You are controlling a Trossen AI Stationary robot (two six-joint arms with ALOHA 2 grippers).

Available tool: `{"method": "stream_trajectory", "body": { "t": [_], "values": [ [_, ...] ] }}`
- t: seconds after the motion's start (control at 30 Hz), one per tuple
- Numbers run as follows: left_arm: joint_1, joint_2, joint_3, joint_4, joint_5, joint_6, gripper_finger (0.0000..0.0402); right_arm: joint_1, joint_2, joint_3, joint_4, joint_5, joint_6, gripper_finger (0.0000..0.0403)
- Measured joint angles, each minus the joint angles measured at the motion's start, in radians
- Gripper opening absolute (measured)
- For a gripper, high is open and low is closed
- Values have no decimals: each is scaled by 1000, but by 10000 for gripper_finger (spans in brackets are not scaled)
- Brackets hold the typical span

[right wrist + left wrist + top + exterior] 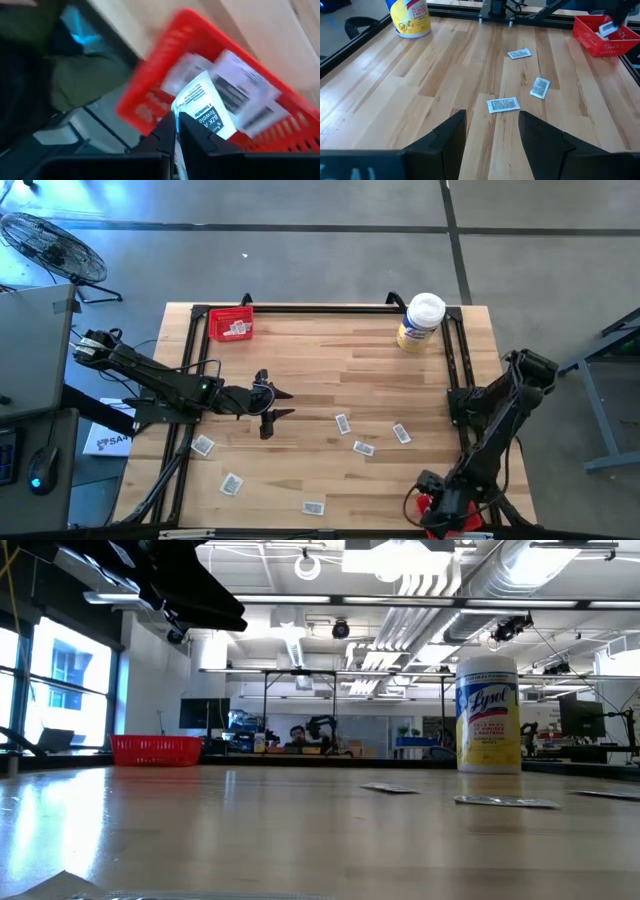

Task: Pick & Place First Aid Supplies
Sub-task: Put the white and gray towelette pack into the bottom red bin, then put the white and orange ointment pack into the top red bin

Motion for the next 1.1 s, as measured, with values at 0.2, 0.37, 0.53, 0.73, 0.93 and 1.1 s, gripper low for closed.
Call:
{"method": "stream_trajectory", "body": {
  "t": [0.2,0.37,0.53,0.73,0.93,1.1],
  "values": [
    [0,0,0,0,0,0,179,-49,0,-42,30,-161,40,68],
    [0,0,0,0,0,0,179,-127,-3,1,31,-184,15,122],
    [0,0,0,0,0,3,179,-245,-4,77,31,-65,-243,143],
    [0,0,0,0,0,3,179,-372,-5,86,43,253,-777,141],
    [0,0,0,0,0,3,179,-457,-4,3,63,425,-1094,138],
    [0,0,0,7,0,1,179,-521,-3,-101,154,454,-1193,138]
  ]
}}
